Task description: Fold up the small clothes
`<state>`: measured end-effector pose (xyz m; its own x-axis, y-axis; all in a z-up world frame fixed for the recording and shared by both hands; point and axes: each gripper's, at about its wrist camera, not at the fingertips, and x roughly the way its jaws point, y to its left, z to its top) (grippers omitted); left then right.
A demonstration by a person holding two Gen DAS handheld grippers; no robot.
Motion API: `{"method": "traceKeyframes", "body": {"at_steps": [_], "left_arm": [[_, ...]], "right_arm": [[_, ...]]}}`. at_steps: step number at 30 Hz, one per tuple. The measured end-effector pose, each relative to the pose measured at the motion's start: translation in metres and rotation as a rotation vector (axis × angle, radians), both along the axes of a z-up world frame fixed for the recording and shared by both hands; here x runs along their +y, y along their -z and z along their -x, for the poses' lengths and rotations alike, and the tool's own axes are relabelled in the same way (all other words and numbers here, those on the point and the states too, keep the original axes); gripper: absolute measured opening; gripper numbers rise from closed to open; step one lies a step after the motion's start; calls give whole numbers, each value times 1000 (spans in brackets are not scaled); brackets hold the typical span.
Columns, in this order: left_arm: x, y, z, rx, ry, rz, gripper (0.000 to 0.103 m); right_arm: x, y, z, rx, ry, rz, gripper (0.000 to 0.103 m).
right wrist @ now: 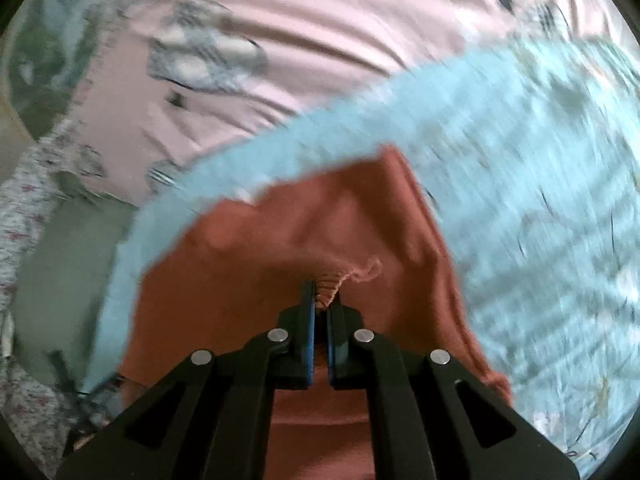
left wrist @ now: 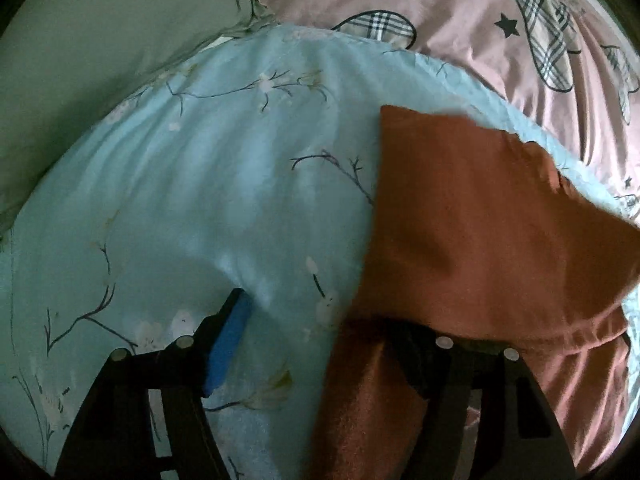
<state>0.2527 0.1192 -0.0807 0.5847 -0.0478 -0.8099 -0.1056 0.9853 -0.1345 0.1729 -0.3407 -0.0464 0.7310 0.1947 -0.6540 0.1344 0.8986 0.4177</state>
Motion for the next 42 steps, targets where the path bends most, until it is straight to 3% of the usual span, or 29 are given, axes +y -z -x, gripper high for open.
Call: {"method": "traceKeyframes", "body": {"at_steps": [3,7,12,15,17,20,22,24,25,27,29,34,42], "left_arm": [[-4,-1,5,-14,1,-16,62],[1,-1,7,-14,-13,21,59],[-1,0,6,-12,-12,12,60],[3,-1,6,-13,-19,31,60],[7,-2,8,-14,-20,51,60],[11,-1,7,-11,-19,72,60],[10,-1,6,-8,-19,68,60],[7,-1,5,-4,-18,53,61],[8,-1,6,-2,-18,55,61],[10,-2,8,10,-9,66,61],[11,-6,13,23,12,66,61],[13,-20,52,3,97,86,60],[4,-26,130,16,217,133,67]], "right_arm": [[-8,23,-2,42,12,-2,5],[-12,22,7,-3,51,-3,5],[-11,37,1,67,57,27,7],[-15,28,12,71,125,41,12],[-11,11,24,15,161,84,12],[11,4,19,-25,34,23,12],[27,14,6,26,-30,45,13],[29,38,-8,139,-15,107,12],[22,43,-7,141,-2,66,11],[11,37,5,121,38,23,13],[10,22,25,84,70,53,15],[21,2,76,29,12,47,30],[33,6,158,7,-56,26,35]]}}
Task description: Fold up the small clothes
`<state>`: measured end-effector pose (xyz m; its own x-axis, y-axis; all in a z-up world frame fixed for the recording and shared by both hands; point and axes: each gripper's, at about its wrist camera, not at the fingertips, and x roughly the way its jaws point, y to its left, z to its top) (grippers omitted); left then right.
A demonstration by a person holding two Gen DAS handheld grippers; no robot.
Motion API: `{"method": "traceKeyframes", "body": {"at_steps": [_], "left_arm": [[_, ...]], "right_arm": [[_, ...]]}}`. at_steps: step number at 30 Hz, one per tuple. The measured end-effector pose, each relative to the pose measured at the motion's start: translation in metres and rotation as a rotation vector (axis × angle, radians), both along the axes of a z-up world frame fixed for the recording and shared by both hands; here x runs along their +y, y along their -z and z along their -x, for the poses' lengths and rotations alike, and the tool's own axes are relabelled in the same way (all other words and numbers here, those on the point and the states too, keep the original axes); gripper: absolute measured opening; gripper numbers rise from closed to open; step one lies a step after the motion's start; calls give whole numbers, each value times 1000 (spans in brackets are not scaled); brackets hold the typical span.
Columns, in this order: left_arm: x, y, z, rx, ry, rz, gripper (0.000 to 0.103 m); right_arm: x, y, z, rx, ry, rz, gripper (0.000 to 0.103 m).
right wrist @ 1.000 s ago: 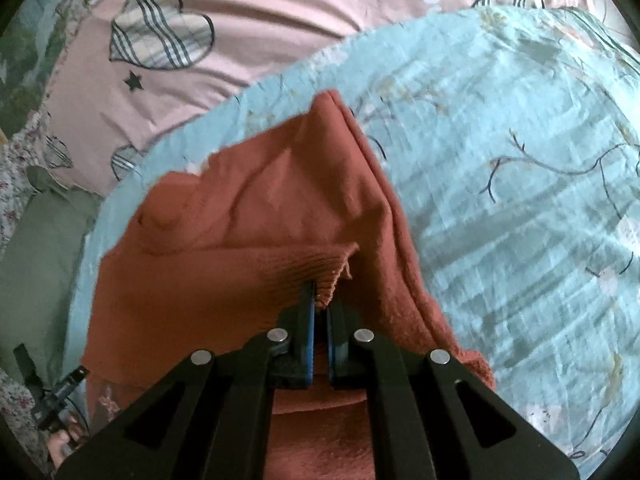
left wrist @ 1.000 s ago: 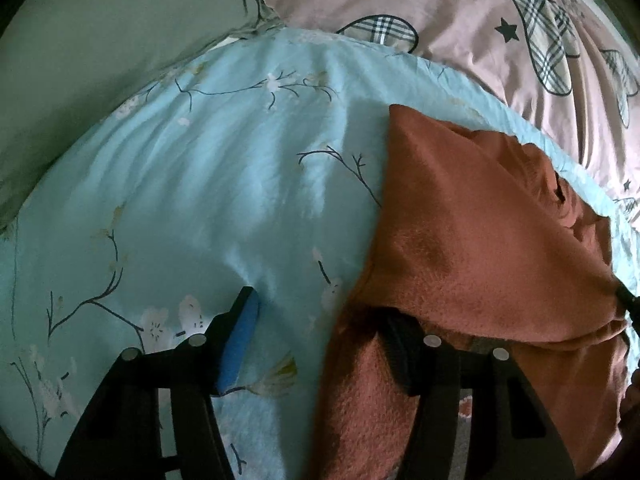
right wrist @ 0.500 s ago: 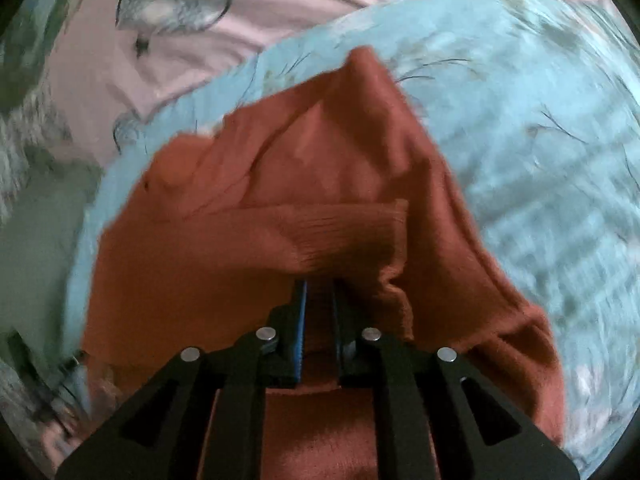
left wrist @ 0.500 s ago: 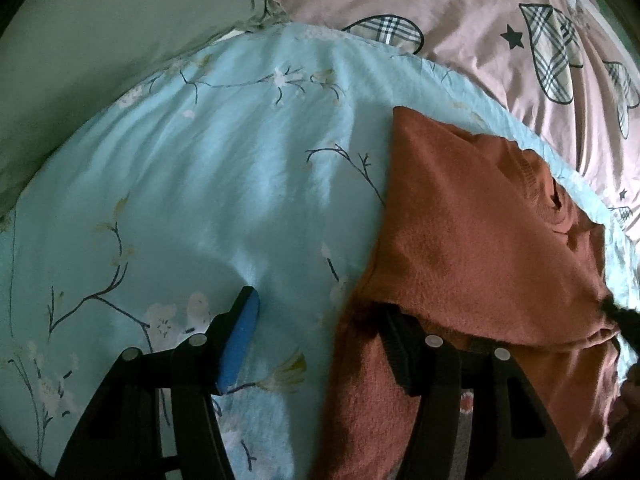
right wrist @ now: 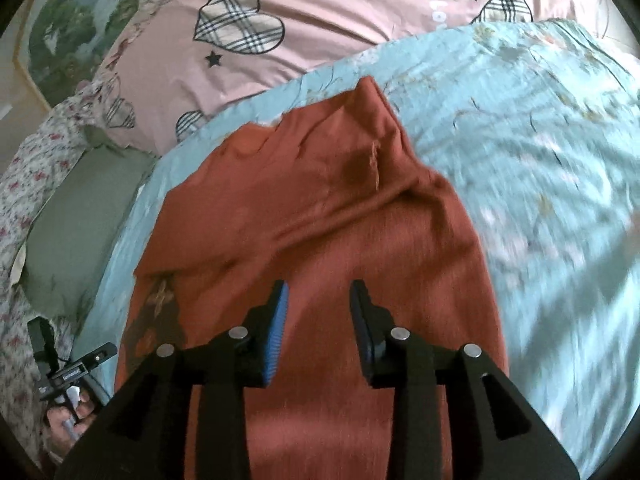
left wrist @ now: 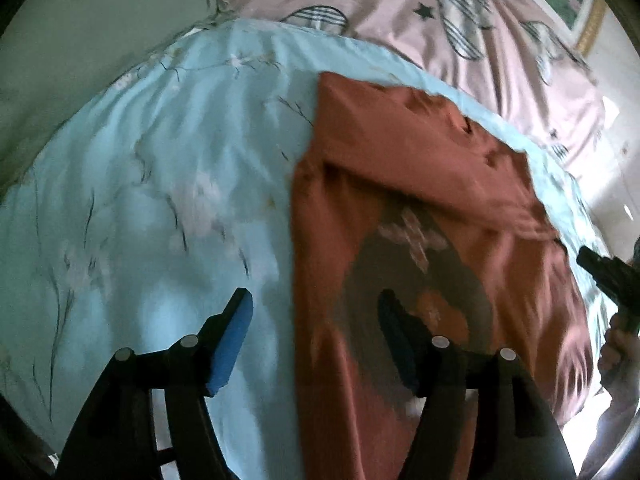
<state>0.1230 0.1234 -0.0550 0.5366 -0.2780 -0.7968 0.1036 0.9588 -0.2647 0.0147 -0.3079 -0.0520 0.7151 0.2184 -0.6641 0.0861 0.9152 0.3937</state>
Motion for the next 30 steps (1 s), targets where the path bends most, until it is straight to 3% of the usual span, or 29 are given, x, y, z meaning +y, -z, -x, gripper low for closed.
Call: {"method": "traceKeyframes", "body": {"at_steps": [5,9,12,18,22,27,30], "left_arm": [[-2,10,48,49,69,63,69],[-9,19,79,47,100,36,69],[-8,23,94,53,124,71,69],[-1,29,123,39,170,172,56],[3,33,127,76,202,225,56],[2,46,129,140,242,273,53],[-2,49,130,134,253,259,52]], "right_arm": [[5,6,41,-12,-26,-12,38],[0,7,73,-28,-36,-18,40],[-12,9,97,-21,-32,-21,40],[-50,22,146,28,5,-50,40],[-58,39,163,79,-36,-81,40],[-54,50,166,50,-111,-137,41],[-55,54,159,25,-127,-197,41]]}}
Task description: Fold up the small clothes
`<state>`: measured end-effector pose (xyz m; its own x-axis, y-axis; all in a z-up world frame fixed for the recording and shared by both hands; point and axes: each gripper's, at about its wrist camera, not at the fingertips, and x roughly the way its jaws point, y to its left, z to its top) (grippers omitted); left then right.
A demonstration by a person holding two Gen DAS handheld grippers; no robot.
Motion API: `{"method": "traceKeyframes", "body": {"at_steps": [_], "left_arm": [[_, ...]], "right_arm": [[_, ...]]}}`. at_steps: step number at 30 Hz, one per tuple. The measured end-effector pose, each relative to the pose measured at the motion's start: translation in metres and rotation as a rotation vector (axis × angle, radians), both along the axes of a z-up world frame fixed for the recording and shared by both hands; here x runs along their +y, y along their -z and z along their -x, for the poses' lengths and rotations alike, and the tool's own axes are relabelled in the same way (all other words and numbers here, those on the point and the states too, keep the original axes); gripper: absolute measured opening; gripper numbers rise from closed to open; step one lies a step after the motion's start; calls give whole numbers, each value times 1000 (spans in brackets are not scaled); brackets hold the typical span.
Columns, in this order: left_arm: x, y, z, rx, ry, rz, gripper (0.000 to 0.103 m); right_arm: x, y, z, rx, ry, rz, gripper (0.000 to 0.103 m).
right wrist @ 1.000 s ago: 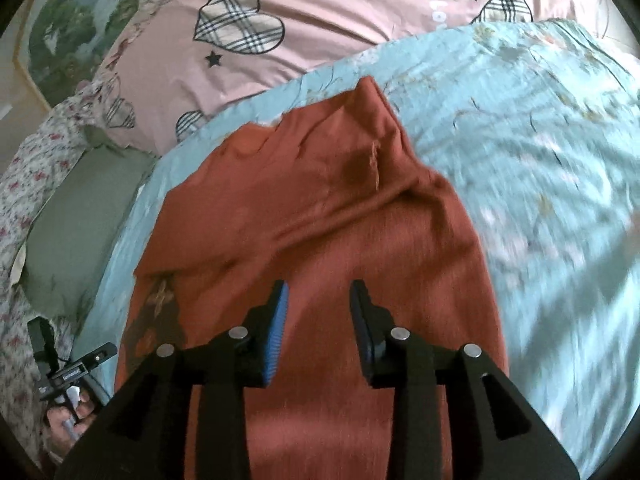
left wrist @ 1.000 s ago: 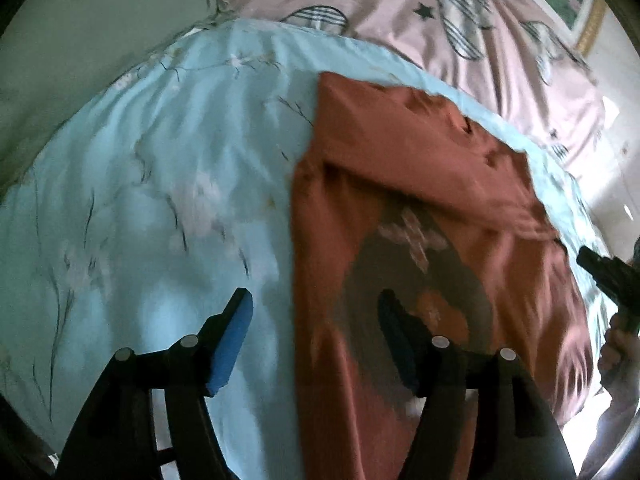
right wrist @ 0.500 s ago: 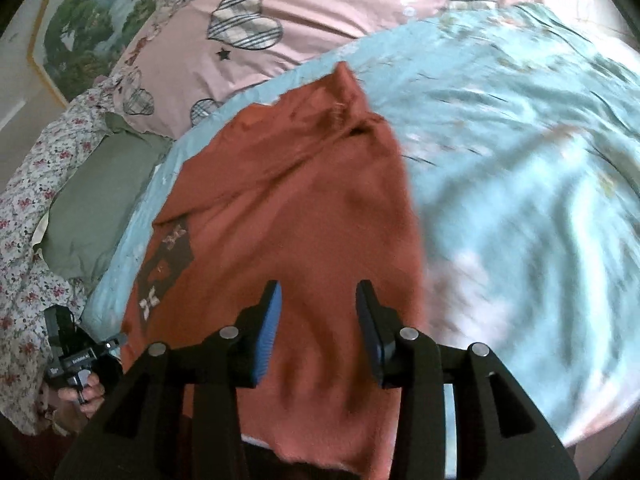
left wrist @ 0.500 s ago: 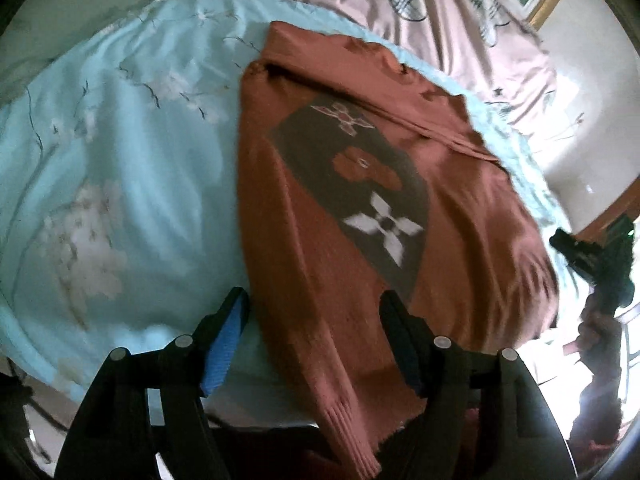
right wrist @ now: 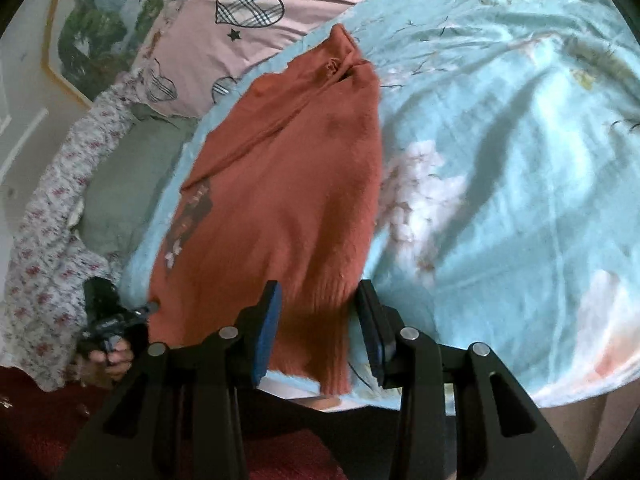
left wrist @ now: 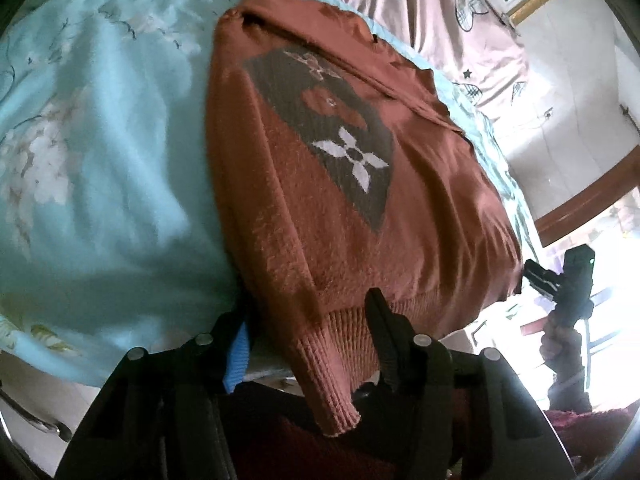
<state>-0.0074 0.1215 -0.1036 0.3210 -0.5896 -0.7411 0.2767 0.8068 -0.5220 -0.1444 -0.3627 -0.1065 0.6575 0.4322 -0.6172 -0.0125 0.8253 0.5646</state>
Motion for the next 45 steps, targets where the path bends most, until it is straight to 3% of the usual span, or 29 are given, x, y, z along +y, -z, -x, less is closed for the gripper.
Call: {"method": "traceKeyframes", "body": {"at_steps": [2,3,4,8,9,10,15,19,20,22,23,24,26,34,39,45], "left_arm": [[-1,-1,-1,-3,3,-1,50],[0,0,-2,1,1,2,48],[1,0,-3,3,-5,5,45],[10,4,-5,19,-40,22,26],[13,5,-5,21,-54,16,12],[15,5,-4,24,-60,14,6],[18,-6,4,-25,-47,13,6],[15,8,-2,52,-30,42,12],[15,12,-3,73,-26,58,17],[12,12,-2,67,-18,78,18],[10,10,0,43,-10,65,15],[9,8,3,19,-3,45,5],[7,-5,10,-42,9,28,4],[20,-61,9,-203,-25,104,4],[13,-88,-12,-292,-34,108,4],[5,-118,-78,-363,-105,115,4]], "right_arm": [[-2,2,-3,-12,-11,-30,39],[-1,3,-3,-14,-14,-32,28],[-1,3,-4,-10,-17,-23,10],[-8,-1,2,-27,-14,-39,8],[-10,-3,5,-39,-11,-47,8],[-15,-5,9,-51,-5,-60,7],[-16,7,2,-12,-42,-96,11],[-8,15,-4,-11,-57,-114,12],[-7,14,-4,-13,-59,-100,12],[-8,12,-2,-20,-51,-104,8],[-11,10,1,-33,-44,-122,8],[-14,7,4,-47,-36,-132,8],[-21,2,10,-77,-20,-164,8],[-17,-36,-5,-204,12,-184,8],[-21,-73,-41,-303,46,-162,8],[-25,-110,-113,-340,81,-86,8]]}}
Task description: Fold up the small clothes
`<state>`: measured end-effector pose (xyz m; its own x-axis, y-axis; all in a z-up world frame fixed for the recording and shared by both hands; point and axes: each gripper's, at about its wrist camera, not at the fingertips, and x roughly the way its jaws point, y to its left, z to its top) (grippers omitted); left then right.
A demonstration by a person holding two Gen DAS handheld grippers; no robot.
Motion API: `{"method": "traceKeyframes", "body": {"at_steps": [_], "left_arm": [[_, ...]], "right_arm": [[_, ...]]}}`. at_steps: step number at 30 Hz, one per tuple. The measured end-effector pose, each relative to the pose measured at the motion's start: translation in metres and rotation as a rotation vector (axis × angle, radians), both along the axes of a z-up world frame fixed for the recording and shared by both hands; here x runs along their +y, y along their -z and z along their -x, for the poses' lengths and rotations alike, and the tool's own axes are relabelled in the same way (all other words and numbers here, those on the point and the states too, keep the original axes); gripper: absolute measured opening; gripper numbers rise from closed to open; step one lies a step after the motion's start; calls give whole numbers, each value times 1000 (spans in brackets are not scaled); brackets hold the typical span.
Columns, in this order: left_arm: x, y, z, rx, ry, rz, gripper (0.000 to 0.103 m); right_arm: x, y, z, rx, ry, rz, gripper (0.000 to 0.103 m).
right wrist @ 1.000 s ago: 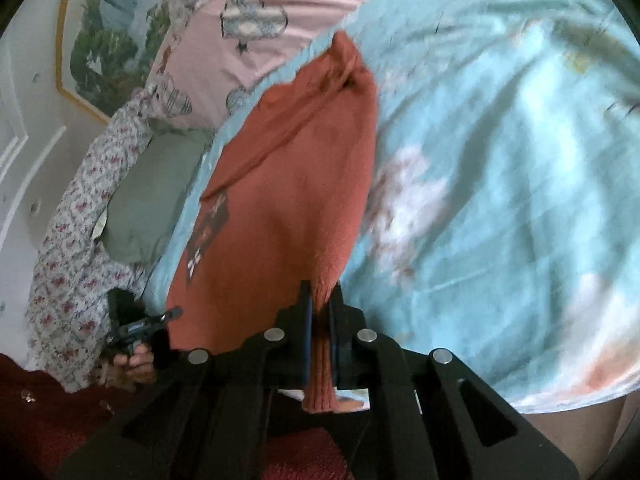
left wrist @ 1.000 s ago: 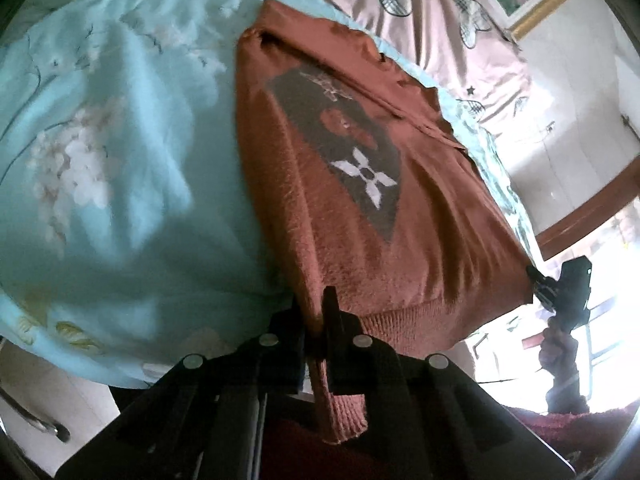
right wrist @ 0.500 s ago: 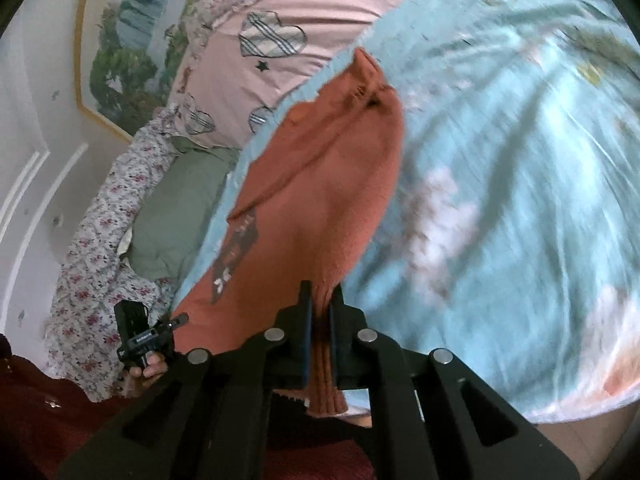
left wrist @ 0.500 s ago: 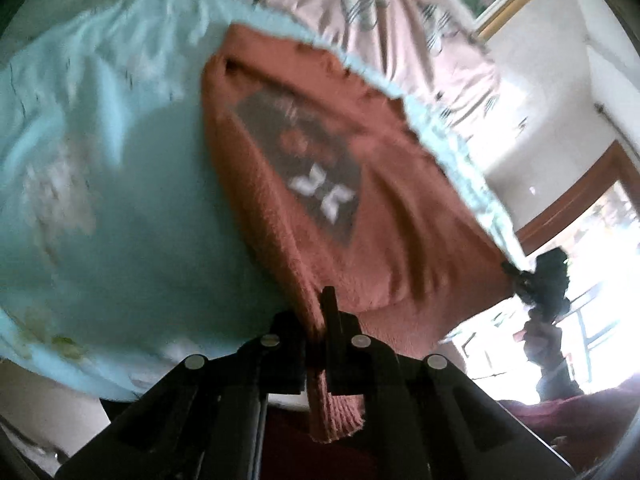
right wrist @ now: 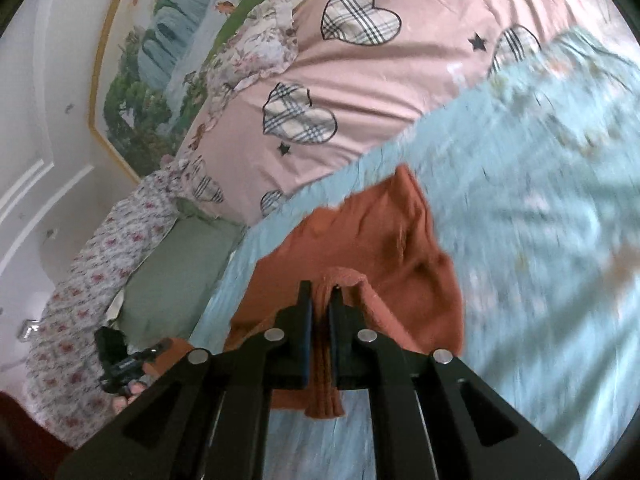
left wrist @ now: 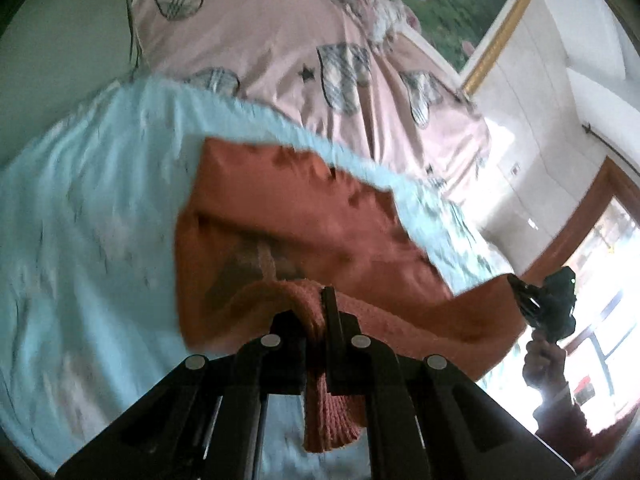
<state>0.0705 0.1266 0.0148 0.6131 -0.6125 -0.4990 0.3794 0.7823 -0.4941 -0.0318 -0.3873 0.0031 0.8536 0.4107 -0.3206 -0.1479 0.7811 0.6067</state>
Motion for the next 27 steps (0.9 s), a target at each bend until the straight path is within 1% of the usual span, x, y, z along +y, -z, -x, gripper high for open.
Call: {"method": "traceKeyframes", "body": {"at_steps": [2,5,7,9,13,14,16,18,19,21,22,24,25,26,27], "left_arm": [[-2,-11,-22,-20,-26,2,4],[-2,-29,-64,-45,-76,10,4],[-3,-35,-93,-51,-107,14,4],[-3,-34,-119,-39,-128,15,4],[-9,-17,-170,7,-161,6,4],[-11,-9,-187,25,-167,-1,4],[-14,4,-205,50,-170,-6,4],[-20,22,-230,86,-171,-26,5],[-22,29,-235,95,-171,-35,5],[-27,47,-257,131,-175,-68,5],[-29,55,-265,150,-176,-77,5],[-29,71,-277,192,-171,-87,7],[-29,78,-281,225,-170,-92,8],[-28,82,-281,242,-168,-86,8],[-25,84,-277,254,-163,-66,13]], "right_arm": [[-3,-9,-28,7,27,18,8],[-3,-18,-72,32,52,89,8],[-3,-20,-104,53,66,134,8],[-6,-18,-128,75,76,149,8],[-11,-6,-180,137,84,181,8],[-12,0,-193,164,89,197,8],[-14,12,-213,207,97,201,8],[-13,28,-231,260,119,236,8],[-14,35,-237,277,128,240,8],[-16,47,-244,313,143,239,9],[-19,55,-247,342,143,230,10],[-22,61,-246,372,151,206,14],[-24,59,-239,366,161,194,16],[-23,54,-230,347,179,203,17],[-20,47,-221,323,193,224,17]]}}
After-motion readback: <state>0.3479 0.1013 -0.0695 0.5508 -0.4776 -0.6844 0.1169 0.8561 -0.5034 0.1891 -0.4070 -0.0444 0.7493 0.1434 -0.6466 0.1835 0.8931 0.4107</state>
